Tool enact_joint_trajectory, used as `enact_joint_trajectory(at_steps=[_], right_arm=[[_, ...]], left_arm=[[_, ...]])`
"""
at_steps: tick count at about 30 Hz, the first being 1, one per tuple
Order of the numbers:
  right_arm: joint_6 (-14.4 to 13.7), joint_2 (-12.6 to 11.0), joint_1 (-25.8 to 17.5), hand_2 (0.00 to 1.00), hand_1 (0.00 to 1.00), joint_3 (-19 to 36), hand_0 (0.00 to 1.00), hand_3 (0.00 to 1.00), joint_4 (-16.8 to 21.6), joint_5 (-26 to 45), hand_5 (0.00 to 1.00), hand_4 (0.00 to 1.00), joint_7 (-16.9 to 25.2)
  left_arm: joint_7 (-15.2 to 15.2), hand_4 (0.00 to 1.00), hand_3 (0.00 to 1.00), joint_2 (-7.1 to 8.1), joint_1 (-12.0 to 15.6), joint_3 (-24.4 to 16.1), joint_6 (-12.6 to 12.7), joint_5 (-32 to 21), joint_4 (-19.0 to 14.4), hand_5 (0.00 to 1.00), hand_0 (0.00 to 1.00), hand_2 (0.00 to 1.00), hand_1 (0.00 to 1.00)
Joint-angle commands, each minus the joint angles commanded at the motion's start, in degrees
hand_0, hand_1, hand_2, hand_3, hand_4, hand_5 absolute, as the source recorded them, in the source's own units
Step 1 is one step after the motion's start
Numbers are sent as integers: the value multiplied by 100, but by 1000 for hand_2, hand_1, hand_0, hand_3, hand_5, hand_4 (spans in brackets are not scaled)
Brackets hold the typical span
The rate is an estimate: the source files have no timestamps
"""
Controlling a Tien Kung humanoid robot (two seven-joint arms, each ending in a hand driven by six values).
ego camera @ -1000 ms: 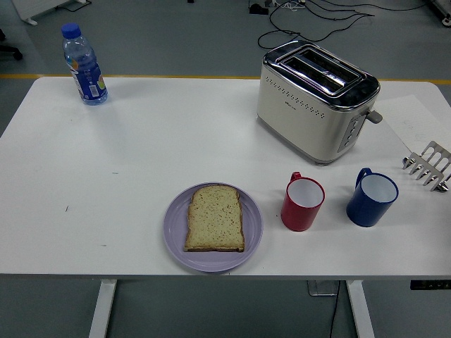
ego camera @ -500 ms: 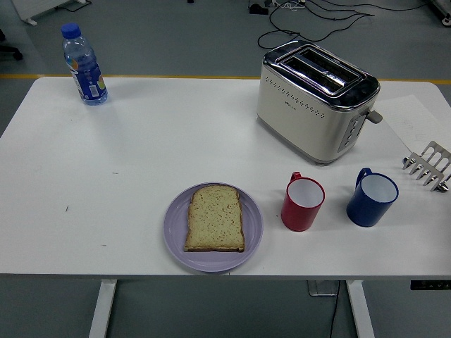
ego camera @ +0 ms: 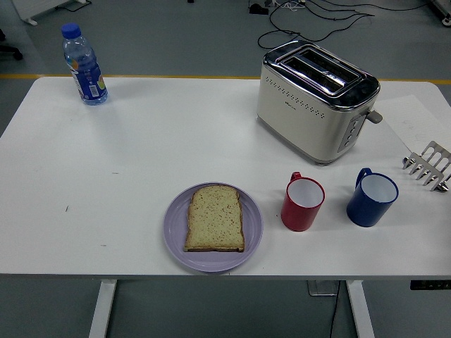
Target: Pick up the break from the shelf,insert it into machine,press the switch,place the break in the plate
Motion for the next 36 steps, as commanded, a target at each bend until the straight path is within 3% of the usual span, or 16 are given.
enact_joint_trajectory(at_steps=[23, 36], right_arm=[[-206, 2, -5, 682, 637, -20, 679, 605, -56, 208, 207, 364, 132], [-380, 6, -25, 664, 622, -78, 661, 594, -142, 453, 210, 364, 407]], left_arm=[[10, 319, 576, -26, -18, 31, 4, -13, 0, 923, 648, 621, 628], [15, 317, 576, -15, 6, 29, -12, 49, 0, 923, 648, 621, 628]])
